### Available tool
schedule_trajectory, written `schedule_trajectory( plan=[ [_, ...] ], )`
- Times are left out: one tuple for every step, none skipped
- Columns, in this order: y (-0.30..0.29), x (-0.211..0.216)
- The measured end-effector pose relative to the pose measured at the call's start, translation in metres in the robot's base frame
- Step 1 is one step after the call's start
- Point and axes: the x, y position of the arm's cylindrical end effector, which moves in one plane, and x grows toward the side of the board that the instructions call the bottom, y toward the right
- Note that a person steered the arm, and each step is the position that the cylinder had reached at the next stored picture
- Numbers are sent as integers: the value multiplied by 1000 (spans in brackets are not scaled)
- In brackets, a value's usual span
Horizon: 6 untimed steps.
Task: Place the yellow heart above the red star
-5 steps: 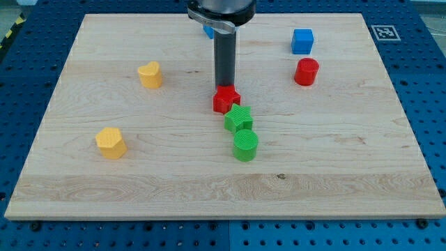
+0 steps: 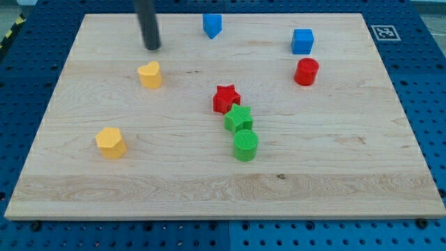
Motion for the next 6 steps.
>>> schedule_trajectory(
  plan=[
    [-37, 7],
    [-40, 41],
    [-40, 62],
    [-11, 83],
    [7, 87],
    [33, 74]
  ],
)
